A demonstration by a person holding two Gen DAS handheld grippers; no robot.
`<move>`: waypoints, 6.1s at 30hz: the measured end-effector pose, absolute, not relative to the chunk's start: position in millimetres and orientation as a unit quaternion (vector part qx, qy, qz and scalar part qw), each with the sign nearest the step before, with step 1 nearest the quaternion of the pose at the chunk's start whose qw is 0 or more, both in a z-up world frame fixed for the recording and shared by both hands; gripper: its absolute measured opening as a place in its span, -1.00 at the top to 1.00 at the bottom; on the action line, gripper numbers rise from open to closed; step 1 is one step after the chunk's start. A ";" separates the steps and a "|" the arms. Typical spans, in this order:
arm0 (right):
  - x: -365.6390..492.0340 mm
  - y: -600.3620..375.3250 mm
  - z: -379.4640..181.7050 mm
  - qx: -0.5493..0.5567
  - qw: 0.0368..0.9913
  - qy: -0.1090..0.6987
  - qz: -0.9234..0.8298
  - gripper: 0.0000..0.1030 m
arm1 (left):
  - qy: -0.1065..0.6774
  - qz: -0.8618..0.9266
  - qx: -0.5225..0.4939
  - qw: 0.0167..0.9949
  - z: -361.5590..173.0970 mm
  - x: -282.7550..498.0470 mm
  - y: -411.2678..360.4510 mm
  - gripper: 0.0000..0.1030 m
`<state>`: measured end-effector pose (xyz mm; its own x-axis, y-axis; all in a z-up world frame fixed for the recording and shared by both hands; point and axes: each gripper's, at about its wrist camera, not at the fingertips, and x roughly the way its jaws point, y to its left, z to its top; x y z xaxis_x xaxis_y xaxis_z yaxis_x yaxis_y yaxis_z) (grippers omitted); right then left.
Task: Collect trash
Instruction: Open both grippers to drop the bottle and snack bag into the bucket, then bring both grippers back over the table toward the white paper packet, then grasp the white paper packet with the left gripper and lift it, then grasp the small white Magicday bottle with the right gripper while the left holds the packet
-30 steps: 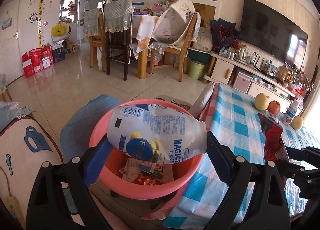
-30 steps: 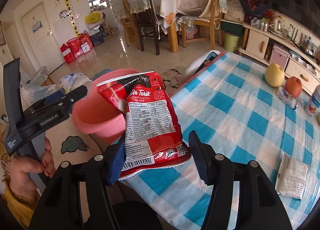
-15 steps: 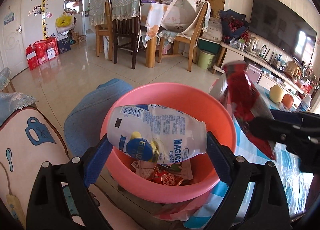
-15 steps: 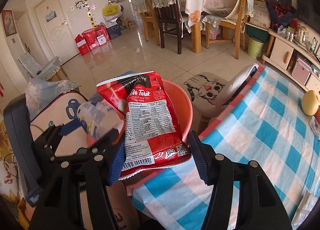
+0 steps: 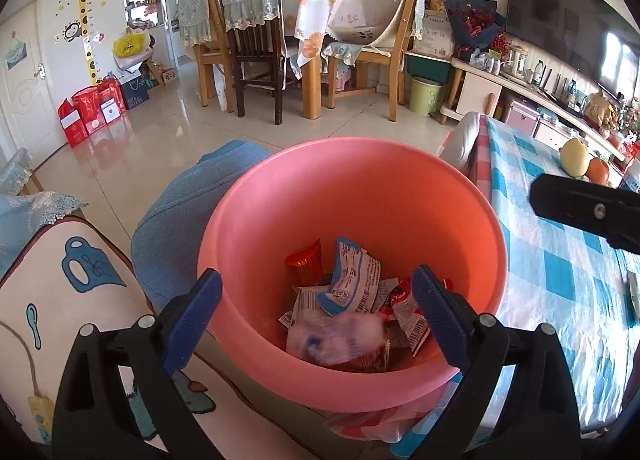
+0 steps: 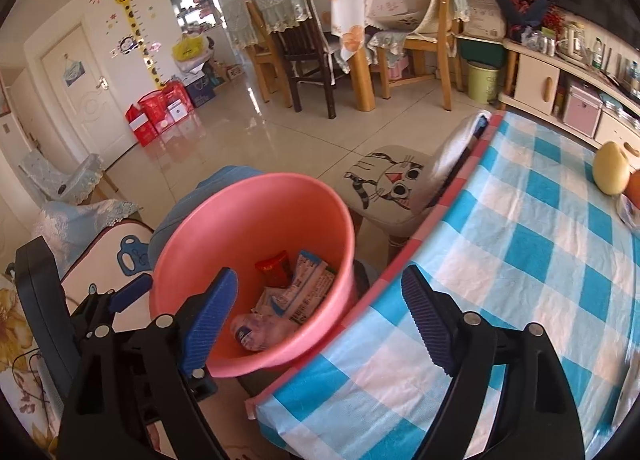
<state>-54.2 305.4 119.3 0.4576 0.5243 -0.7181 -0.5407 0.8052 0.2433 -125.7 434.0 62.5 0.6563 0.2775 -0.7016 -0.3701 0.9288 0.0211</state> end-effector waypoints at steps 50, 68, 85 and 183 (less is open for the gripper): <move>-91.4 117.1 142.0 0.008 0.903 0.386 0.189 -0.80 | 0.349 0.061 0.009 0.935 118.9 -117.2 296.8 -0.88; -71.9 -49.5 165.5 0.076 0.916 0.384 0.087 -0.82 | 0.339 -0.234 0.133 0.902 111.2 -116.9 97.8 -0.88; -43.1 -142.2 156.2 0.124 0.905 0.406 0.033 -0.82 | 0.369 -0.420 0.265 0.786 42.5 -55.1 -29.8 -0.87; 137.9 -4.0 22.2 -0.147 0.884 0.432 0.104 0.32 | 0.373 -0.112 0.049 0.920 64.6 38.6 117.8 -0.50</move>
